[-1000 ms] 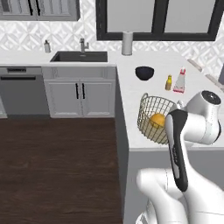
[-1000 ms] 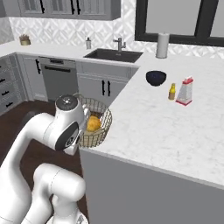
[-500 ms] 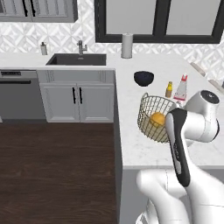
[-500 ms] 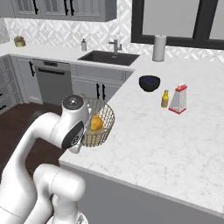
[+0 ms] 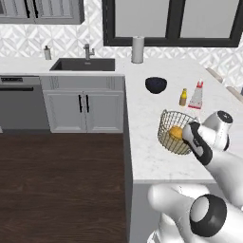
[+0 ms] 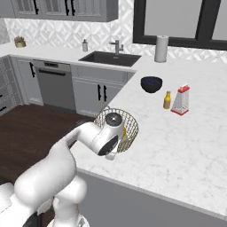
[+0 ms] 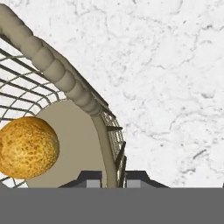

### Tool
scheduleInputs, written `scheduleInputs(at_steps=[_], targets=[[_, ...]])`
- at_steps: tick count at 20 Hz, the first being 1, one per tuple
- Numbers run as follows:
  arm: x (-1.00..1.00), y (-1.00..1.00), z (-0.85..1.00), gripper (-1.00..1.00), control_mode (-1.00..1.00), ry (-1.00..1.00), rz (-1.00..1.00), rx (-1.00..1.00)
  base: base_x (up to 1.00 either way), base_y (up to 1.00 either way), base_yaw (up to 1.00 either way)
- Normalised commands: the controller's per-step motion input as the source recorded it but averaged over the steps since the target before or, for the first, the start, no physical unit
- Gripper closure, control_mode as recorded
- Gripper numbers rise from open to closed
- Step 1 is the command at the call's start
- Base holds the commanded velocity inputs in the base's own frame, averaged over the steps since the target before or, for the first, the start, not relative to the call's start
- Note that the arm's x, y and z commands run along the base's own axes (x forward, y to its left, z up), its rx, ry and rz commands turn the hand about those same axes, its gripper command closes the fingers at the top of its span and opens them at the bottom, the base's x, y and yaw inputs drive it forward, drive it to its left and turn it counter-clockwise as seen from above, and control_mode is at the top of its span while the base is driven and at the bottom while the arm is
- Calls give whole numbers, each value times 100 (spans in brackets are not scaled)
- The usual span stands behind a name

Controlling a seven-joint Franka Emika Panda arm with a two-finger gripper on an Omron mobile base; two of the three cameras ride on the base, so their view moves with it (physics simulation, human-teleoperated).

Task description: Open the cabinet, pick up the bread from the cabinet and place it in the basket. Then move the basket to the dining counter.

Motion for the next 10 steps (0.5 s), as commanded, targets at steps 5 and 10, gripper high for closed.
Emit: scheduleInputs(at_steps=[5, 10], targets=[[99, -32, -33, 100, -100, 3, -2, -8, 0, 0, 0], [94, 0, -47, 100, -100, 20, -9, -15, 0, 0, 0]])
